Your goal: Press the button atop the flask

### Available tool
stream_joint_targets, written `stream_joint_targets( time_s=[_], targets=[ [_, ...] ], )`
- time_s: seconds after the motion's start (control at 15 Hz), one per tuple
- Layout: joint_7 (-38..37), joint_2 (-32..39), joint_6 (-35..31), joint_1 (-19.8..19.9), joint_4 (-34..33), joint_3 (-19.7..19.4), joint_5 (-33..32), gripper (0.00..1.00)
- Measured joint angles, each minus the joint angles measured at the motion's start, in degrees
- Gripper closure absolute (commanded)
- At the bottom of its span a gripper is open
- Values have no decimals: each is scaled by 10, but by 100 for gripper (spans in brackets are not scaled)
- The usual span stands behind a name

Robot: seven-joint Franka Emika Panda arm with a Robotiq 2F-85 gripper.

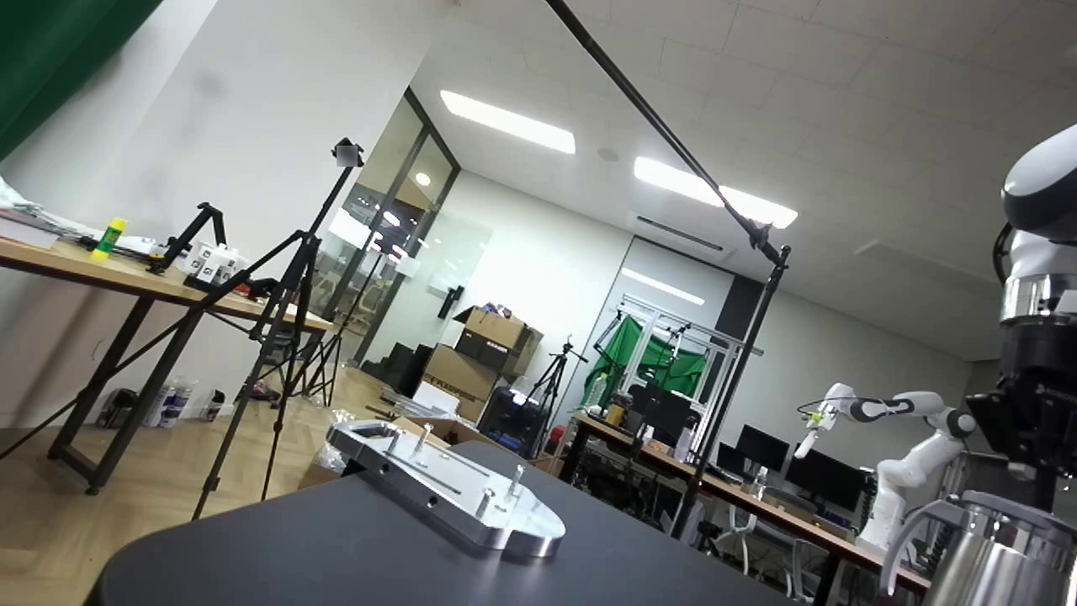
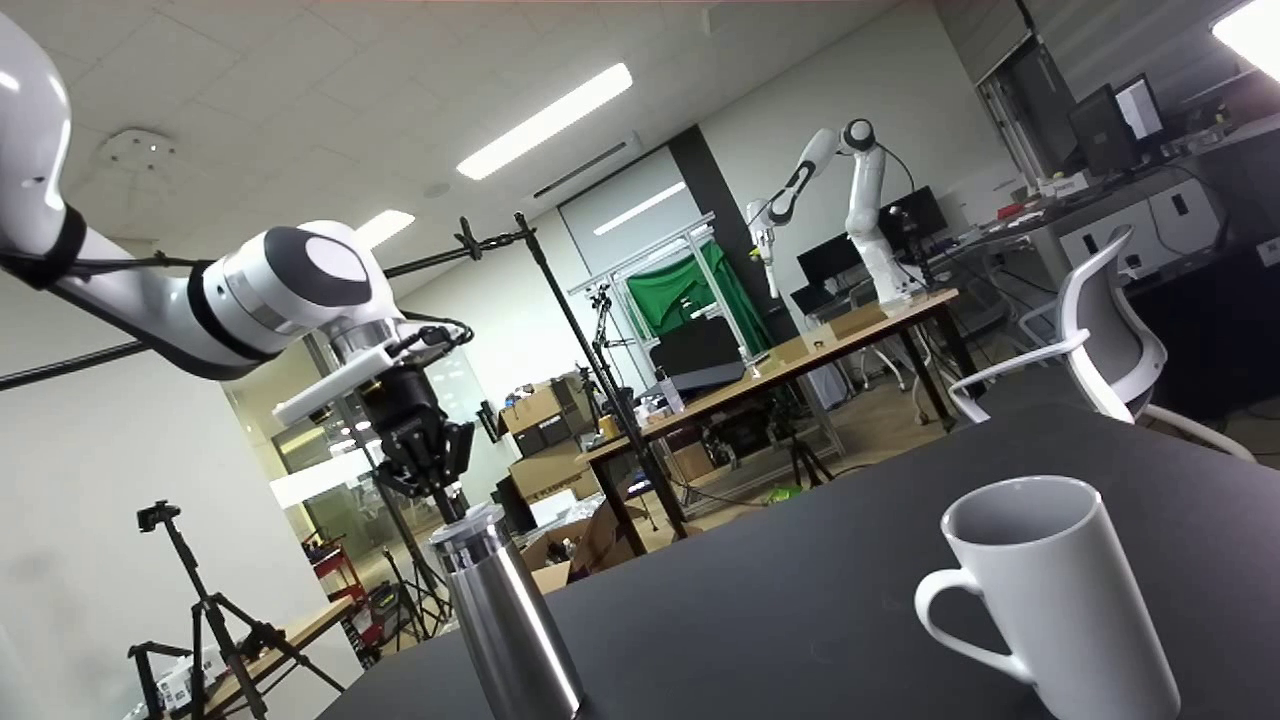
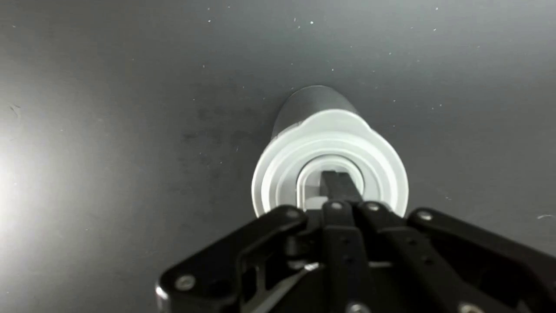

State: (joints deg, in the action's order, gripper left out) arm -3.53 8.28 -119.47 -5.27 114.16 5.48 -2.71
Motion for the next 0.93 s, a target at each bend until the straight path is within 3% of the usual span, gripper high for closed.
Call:
stream_joint_targets(
  time_s=[0.33,0.93],
  targets=[
    [-47,1,-1,-5,-3,0,-50,100],
    [-54,4,-3,-31,-3,9,-50,100]
  ],
)
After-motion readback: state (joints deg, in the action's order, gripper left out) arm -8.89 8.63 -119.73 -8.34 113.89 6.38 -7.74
